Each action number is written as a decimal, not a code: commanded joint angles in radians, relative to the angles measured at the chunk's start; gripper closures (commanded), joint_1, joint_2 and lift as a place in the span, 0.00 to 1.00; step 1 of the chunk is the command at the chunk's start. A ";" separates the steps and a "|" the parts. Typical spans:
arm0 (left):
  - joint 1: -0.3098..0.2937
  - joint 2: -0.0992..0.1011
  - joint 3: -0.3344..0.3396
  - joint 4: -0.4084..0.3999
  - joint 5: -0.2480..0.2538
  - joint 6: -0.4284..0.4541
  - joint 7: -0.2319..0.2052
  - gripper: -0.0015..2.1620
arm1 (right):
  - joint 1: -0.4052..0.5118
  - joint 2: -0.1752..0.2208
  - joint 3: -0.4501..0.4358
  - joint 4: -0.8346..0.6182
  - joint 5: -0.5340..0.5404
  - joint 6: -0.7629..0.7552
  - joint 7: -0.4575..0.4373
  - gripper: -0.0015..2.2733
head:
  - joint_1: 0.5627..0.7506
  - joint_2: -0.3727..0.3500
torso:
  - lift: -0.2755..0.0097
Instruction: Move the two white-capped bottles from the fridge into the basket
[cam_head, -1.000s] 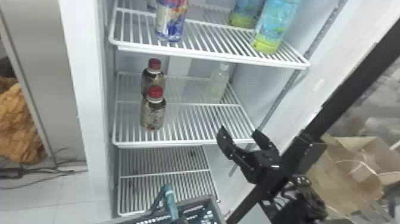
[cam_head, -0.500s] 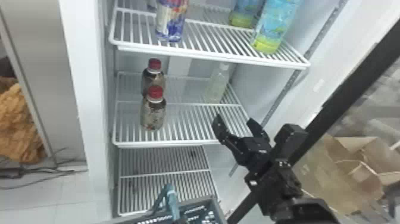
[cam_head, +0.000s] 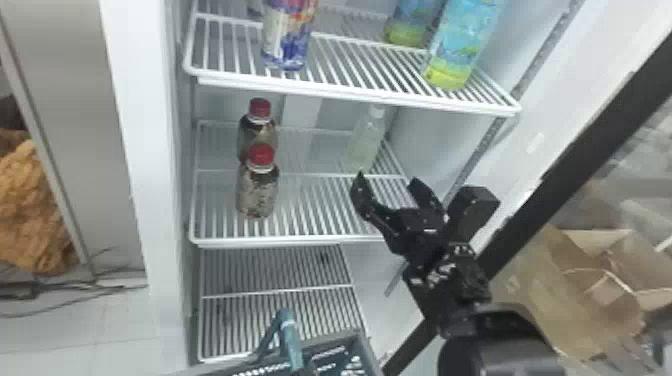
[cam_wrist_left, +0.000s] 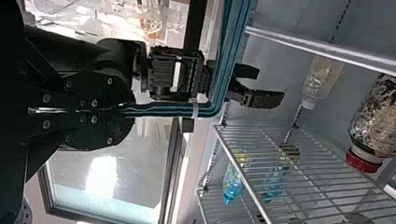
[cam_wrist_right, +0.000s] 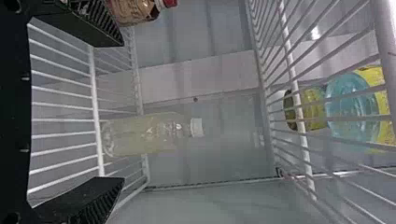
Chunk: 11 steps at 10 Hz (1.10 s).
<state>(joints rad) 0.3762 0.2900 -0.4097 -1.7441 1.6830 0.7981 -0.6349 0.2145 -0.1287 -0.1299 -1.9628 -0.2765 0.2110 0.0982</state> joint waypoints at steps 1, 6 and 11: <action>-0.001 0.000 -0.001 0.000 0.002 -0.001 0.000 0.52 | -0.035 -0.003 0.000 0.037 0.023 -0.027 0.000 0.00 | 0.70 0.03 | 0.05; -0.003 0.000 -0.001 0.000 0.002 -0.001 0.000 0.52 | -0.168 -0.008 0.008 0.209 0.057 -0.083 0.000 0.00 | 0.70 0.03 | 0.05; -0.013 -0.002 -0.011 0.008 0.006 -0.005 0.000 0.52 | -0.300 -0.014 0.024 0.398 0.085 -0.115 0.023 0.00 | 0.70 0.03 | 0.05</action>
<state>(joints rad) 0.3631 0.2884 -0.4186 -1.7375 1.6874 0.7935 -0.6350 -0.0653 -0.1419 -0.1082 -1.5881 -0.1921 0.0958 0.1188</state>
